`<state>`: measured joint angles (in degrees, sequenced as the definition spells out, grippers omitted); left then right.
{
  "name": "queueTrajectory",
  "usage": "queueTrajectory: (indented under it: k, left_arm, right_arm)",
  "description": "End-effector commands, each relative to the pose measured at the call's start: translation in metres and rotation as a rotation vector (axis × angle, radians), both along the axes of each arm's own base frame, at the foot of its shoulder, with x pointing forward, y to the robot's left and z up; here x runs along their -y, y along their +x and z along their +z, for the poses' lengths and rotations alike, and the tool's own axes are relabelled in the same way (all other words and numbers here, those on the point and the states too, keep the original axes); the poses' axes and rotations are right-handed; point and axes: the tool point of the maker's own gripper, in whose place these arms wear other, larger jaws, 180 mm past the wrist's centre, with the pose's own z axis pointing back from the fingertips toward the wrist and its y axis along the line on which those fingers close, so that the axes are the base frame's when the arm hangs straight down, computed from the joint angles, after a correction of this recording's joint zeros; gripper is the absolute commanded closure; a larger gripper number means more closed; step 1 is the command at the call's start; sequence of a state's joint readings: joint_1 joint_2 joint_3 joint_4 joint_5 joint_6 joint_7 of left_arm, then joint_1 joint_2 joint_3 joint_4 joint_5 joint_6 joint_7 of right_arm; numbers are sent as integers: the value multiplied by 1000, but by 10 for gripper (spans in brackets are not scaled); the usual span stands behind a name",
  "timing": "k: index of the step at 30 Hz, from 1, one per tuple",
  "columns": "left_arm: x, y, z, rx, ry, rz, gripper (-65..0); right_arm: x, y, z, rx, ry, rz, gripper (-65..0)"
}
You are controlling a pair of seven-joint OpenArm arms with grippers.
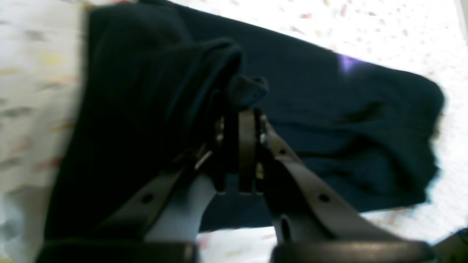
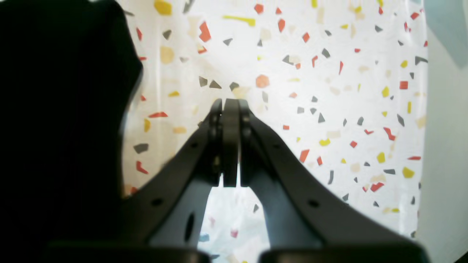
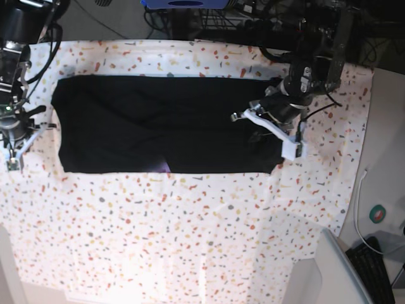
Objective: Layout the t-shirt on the table in an organized manner, then fold the t-shirt properly
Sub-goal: 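Grasp one end of the black strip with the left gripper and lift it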
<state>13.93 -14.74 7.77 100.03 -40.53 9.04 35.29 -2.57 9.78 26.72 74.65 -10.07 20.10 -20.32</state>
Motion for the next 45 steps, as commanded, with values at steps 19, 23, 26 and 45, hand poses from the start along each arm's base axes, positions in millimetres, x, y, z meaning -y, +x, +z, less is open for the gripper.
queueTrajectory:
  k: [19,23,26,45]
  left_arm:
    - [78,44,-1,19,-99,-95,0]
    - [81,45,17,48,-152,-93,0]
    - [80,40,17,5,-202,-102,0]
    - [111,58,4,-61,-237,-156,0]
  right_arm:
    - [12,6,14,41,-29,-7,0]
    - [12,6,14,41,-29,-7,0]
    - [13,6,15,41,-30,-7,0]
    - [9,7,13,39,-27,1,0]
